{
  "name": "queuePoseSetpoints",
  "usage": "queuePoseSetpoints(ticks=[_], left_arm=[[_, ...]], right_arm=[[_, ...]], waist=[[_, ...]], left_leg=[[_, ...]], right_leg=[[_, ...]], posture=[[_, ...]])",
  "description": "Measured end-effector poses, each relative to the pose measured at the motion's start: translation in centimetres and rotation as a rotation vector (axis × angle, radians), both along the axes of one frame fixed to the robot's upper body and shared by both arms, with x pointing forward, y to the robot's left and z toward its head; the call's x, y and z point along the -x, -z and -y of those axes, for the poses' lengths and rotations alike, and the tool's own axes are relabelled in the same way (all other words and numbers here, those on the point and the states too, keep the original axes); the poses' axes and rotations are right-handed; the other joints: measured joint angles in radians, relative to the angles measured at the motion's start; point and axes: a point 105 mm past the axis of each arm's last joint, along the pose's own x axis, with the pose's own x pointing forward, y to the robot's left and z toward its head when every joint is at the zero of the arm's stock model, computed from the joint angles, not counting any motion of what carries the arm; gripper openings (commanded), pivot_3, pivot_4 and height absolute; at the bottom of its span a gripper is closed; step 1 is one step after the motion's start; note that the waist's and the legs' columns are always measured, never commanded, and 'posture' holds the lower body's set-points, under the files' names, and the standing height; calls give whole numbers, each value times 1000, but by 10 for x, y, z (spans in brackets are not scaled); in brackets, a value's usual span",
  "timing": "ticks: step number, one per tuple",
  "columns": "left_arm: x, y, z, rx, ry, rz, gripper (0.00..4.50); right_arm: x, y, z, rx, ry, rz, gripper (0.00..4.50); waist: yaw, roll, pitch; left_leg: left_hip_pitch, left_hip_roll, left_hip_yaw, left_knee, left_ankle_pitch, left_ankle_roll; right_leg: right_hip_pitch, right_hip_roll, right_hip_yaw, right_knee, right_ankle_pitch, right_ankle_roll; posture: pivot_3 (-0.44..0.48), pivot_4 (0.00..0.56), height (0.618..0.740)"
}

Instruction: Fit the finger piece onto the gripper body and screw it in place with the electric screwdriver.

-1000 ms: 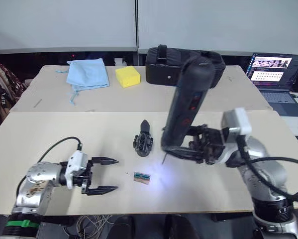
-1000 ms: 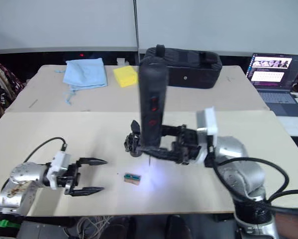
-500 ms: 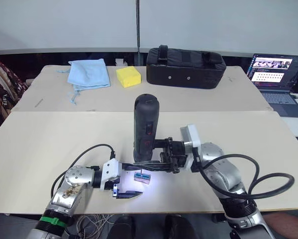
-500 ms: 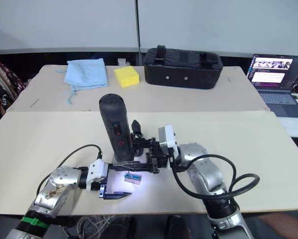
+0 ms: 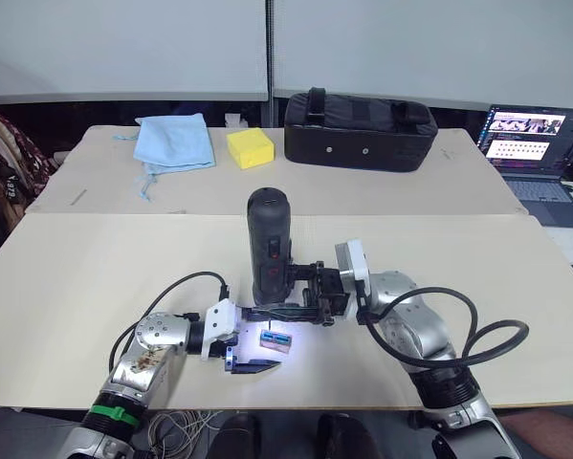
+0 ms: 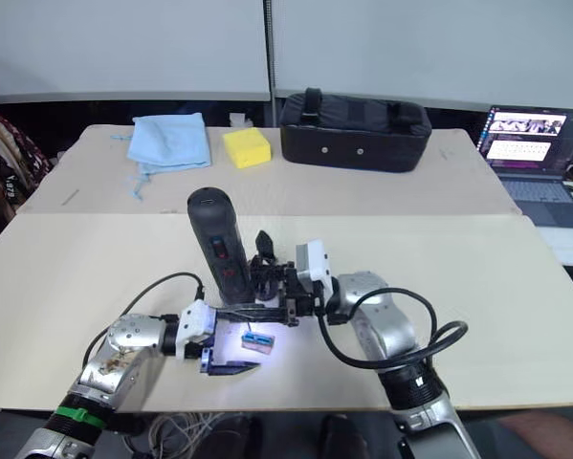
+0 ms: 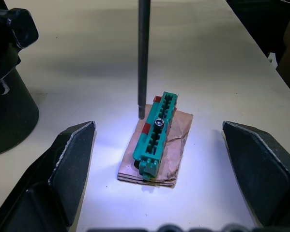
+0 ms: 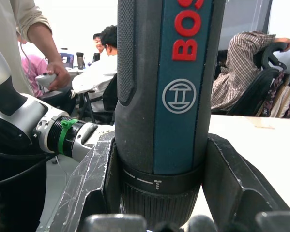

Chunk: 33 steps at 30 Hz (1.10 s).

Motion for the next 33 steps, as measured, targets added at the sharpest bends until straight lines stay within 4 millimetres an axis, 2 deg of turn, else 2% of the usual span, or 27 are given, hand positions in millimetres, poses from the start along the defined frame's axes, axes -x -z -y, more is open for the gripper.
queuePoseSetpoints(ticks=[9,33], left_arm=[[0,2,6,11,11,-2,4456],[1,2,5,10,16,2,4456]], right_arm=[[-1,2,1,12,3,-2,1922],[1,9,3,47,-17,-22,1922]], waist=[[3,0,0],[3,0,0]], left_leg=[[0,-2,0,0,0,0],[1,-2,0,0,0,0]], right_leg=[[1,-1,0,0,0,0],[1,-1,1,0,0,0]], posture=[[0,150,740],[0,150,740]])
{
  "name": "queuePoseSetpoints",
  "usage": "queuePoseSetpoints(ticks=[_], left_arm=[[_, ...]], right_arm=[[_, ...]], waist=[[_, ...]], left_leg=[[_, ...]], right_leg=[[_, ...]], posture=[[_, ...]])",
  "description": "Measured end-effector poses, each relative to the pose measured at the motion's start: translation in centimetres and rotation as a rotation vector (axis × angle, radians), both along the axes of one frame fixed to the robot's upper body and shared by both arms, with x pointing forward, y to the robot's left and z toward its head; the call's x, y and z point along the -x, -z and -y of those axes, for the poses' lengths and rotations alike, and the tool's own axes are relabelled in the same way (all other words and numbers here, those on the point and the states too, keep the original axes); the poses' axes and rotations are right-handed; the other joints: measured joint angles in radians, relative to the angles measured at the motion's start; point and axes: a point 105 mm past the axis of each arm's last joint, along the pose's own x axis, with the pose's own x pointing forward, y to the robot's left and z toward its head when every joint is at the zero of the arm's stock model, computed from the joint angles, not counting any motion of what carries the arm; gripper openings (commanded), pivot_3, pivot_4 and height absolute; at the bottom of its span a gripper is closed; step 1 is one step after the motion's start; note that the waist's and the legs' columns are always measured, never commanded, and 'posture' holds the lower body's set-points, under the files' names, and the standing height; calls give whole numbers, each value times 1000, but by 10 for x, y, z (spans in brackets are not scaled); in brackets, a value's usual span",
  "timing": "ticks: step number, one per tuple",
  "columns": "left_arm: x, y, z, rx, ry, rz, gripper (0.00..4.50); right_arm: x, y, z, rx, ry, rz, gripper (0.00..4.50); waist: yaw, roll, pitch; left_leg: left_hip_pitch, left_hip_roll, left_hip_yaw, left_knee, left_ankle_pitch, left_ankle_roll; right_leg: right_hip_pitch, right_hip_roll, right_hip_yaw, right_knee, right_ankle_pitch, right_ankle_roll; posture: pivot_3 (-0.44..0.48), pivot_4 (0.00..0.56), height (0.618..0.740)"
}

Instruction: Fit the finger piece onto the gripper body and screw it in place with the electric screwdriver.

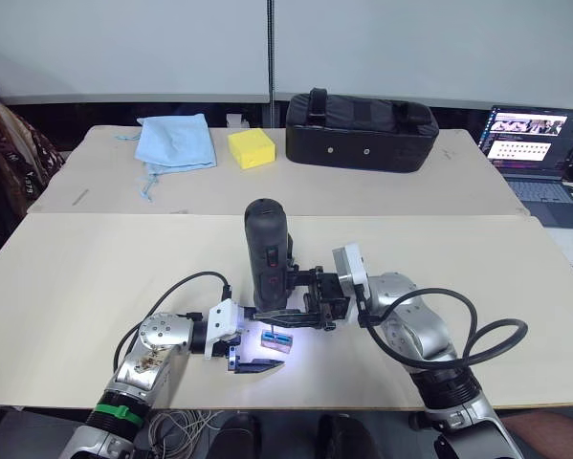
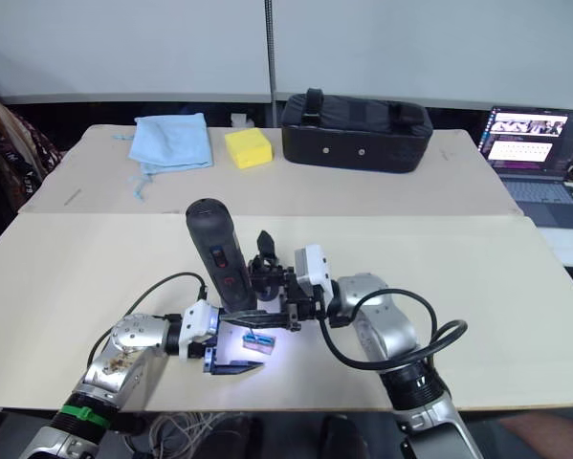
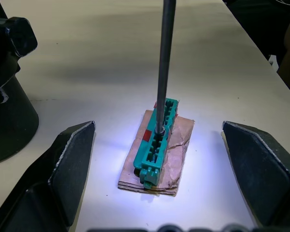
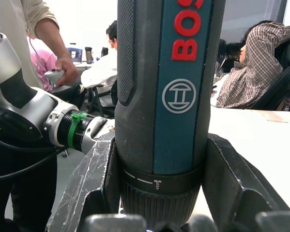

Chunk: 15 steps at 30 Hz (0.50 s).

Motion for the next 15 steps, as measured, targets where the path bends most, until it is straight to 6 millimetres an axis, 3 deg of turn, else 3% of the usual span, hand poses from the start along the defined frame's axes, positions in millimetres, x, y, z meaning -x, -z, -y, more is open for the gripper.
queuePoseSetpoints(ticks=[15], left_arm=[[0,0,0,1,-1,-3,4456]], right_arm=[[0,0,1,5,3,-1,1922]], waist=[[0,0,0]], left_leg=[[0,0,0,0,0,0]], right_leg=[[0,0,0,0,0,0]], posture=[[0,150,740]])
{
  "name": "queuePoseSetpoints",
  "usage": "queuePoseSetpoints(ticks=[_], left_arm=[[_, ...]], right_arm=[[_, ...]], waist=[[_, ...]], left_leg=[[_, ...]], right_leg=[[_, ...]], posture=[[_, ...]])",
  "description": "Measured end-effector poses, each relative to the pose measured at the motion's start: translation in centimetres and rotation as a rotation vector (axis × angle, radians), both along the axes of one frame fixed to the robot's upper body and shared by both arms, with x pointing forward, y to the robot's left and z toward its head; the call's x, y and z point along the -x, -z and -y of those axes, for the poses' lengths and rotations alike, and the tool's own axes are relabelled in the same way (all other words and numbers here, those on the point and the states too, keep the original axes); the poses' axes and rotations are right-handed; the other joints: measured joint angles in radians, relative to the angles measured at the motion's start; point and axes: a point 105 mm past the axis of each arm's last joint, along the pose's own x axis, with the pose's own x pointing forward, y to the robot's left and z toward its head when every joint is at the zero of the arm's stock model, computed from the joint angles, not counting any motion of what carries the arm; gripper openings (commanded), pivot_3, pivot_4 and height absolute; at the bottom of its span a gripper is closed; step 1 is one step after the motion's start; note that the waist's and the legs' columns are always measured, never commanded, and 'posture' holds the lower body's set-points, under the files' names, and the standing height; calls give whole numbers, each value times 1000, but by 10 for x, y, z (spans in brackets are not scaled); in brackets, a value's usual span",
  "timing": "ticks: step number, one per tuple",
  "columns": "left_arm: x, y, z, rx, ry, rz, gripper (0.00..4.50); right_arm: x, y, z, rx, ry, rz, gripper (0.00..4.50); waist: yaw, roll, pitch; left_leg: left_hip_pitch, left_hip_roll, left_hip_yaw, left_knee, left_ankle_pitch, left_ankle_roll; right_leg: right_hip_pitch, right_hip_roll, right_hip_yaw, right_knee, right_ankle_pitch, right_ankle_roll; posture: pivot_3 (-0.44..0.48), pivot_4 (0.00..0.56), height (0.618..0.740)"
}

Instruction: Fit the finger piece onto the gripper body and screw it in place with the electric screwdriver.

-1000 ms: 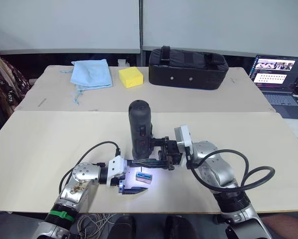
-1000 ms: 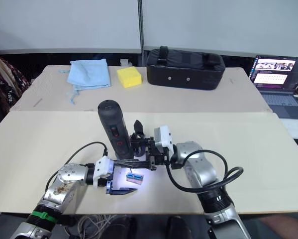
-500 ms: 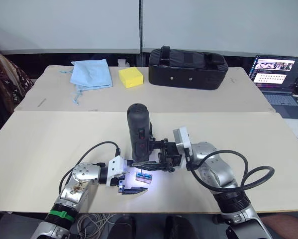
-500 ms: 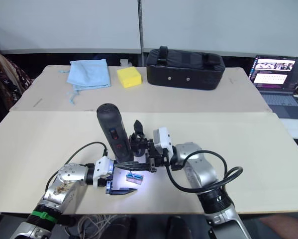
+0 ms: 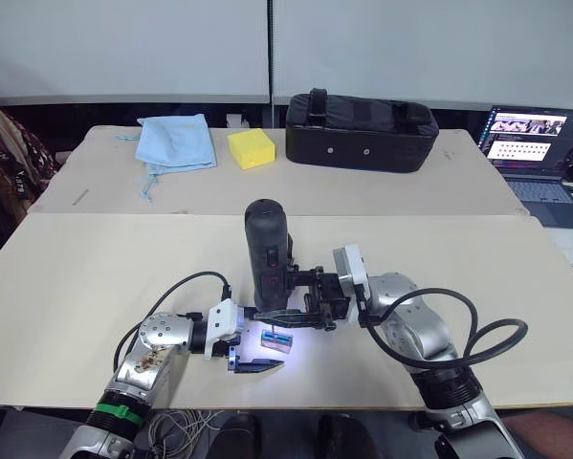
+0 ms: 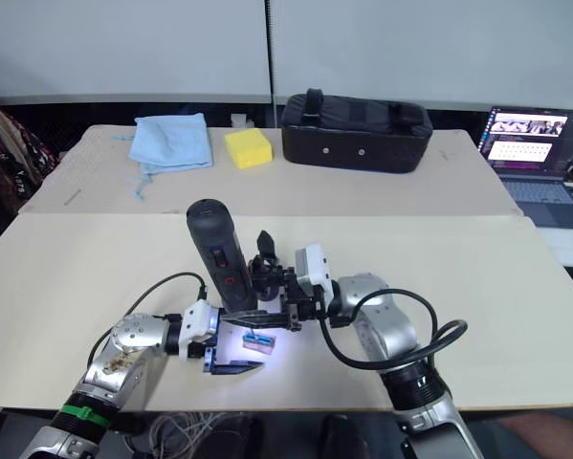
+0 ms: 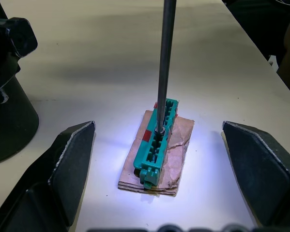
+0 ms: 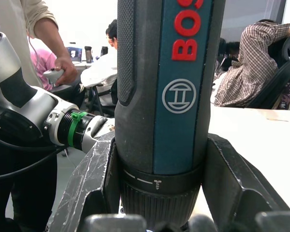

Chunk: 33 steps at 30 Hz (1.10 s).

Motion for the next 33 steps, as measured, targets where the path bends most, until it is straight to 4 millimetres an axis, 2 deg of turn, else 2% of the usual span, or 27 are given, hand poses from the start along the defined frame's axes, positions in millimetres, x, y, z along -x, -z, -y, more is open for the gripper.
queuePoseSetpoints(ticks=[33], left_arm=[[-1,0,1,0,-16,-13,4456]], right_arm=[[0,3,-1,21,2,-4,1922]], waist=[[1,0,0]], left_leg=[[1,0,0,0,0,0]], right_leg=[[1,0,0,0,0,0]], posture=[[0,150,740]])
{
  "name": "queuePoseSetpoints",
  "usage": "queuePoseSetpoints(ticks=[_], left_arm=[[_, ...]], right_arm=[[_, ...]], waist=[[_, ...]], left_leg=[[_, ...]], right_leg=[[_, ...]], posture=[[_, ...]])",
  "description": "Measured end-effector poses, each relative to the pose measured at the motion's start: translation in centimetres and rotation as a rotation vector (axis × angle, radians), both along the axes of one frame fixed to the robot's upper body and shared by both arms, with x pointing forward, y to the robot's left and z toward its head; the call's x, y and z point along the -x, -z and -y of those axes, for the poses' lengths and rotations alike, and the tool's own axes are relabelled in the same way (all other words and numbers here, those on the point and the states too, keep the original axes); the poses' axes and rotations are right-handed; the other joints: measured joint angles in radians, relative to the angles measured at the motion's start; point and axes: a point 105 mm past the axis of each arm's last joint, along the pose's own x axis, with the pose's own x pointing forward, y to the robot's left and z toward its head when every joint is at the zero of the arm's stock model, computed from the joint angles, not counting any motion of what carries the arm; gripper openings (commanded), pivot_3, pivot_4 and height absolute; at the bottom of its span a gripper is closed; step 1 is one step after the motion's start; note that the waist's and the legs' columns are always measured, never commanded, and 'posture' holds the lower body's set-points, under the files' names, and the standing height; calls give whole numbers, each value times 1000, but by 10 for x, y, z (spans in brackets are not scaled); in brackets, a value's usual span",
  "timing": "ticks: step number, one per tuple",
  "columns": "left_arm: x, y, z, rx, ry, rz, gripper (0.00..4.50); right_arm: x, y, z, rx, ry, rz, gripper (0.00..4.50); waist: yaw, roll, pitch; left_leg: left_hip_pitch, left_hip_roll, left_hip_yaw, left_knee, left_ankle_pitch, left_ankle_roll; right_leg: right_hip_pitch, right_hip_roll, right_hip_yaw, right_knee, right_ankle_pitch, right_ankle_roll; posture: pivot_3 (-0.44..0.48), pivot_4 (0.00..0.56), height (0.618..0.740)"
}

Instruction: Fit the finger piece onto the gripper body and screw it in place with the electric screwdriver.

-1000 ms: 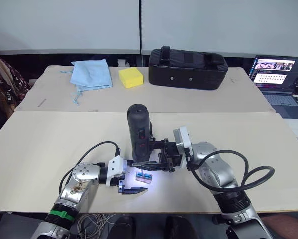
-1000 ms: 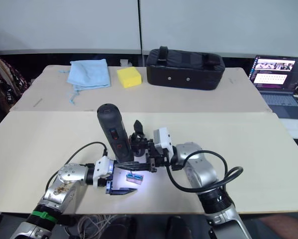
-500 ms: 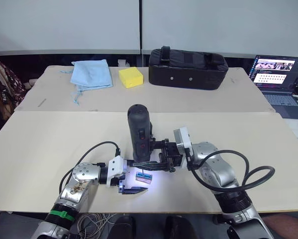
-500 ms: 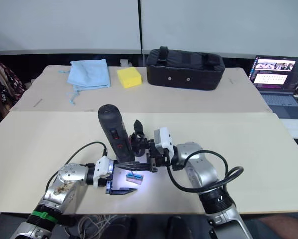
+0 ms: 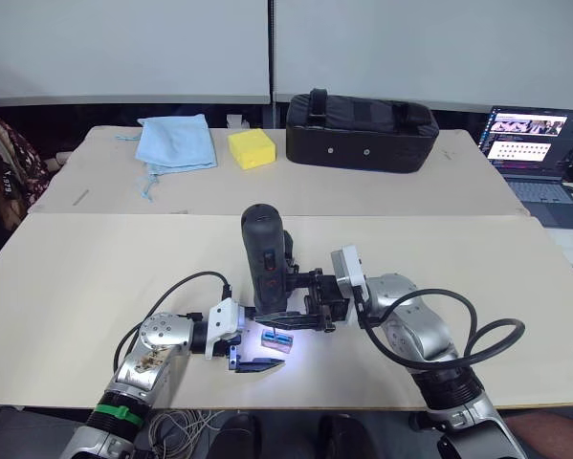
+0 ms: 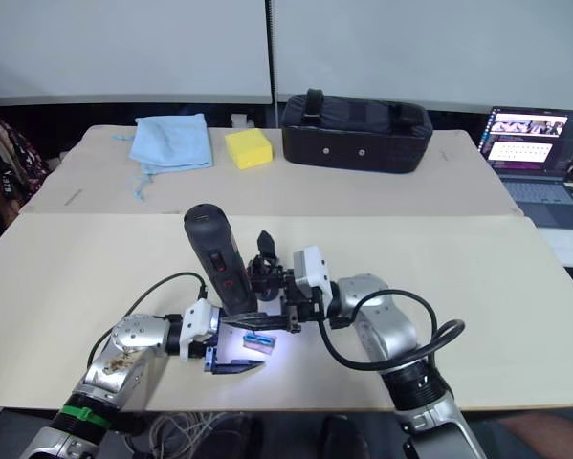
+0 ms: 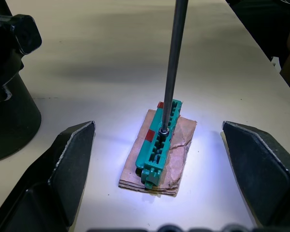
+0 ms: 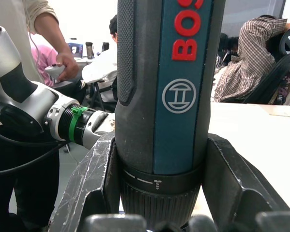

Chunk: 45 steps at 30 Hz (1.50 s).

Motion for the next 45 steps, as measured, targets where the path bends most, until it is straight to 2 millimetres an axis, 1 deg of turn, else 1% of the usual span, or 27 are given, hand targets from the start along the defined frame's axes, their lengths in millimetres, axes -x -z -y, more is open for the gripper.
queuePoseSetpoints(ticks=[10,15,17,21,23,30,33,35,38,41,45], left_arm=[[1,-2,-3,12,12,13,4456],[5,-4,-7,22,31,-2,4456],[7,-4,-9,22,37,-8,4456],[8,-10,-20,38,19,-4,4456],[10,-19,-27,79,0,4,4456],[12,-40,-57,200,-108,-16,4456],[6,-47,-73,255,-207,-37,4456],[-1,-57,-81,319,-280,-36,4456],[-7,-69,-90,368,-325,-6,4456],[-7,-71,-91,363,-304,3,4456],[-22,-71,-98,342,-341,16,4456]], right_arm=[[1,-3,-1,-3,-19,-25,1922],[4,-18,-1,-33,-33,-13,1922],[4,-24,2,-43,-30,6,1922],[6,-30,6,-52,-35,13,1922],[7,-33,8,-52,-36,15,1922],[10,-52,24,-83,-9,46,1922],[9,-62,31,-104,15,50,1922],[8,-68,35,-109,33,64,1922],[9,-77,39,-129,43,74,1922],[10,-80,39,-134,45,69,1922],[9,-83,39,-139,53,63,1922]], waist=[[-2,0,0],[-10,0,0],[-10,0,0],[-10,0,0],[-10,0,0],[-10,0,0],[-10,0,0],[-9,-1,0],[-9,-1,1],[-9,-1,1],[-9,-1,1]], left_leg=[[0,0,0,0,0,0],[-1,1,0,0,0,0],[-1,2,0,0,0,0],[-1,5,0,0,0,0],[-2,6,0,0,0,0],[-2,8,0,0,0,0],[-2,8,0,0,0,0],[-2,8,0,0,0,0],[-2,8,1,0,0,0],[-2,8,2,0,0,0],[-2,9,2,0,0,0]], right_leg=[[0,0,0,0,0,0],[-2,1,0,0,1,0],[-2,1,0,0,1,0],[-3,3,-1,0,0,-1],[-3,3,-1,0,0,-1],[-3,3,-2,0,-1,-4],[-4,3,-2,0,-1,-5],[-4,3,-2,0,-1,-5],[-3,4,-2,0,-1,-4],[-3,4,-2,0,-1,-5],[-3,6,-2,0,0,-6]], posture=[[0,150,740],[0,150,740],[0,150,740],[0,150,740],[0,150,740],[0,150,740],[0,150,740],[0,150,740],[0,150,740],[0,150,740],[0,150,740]])
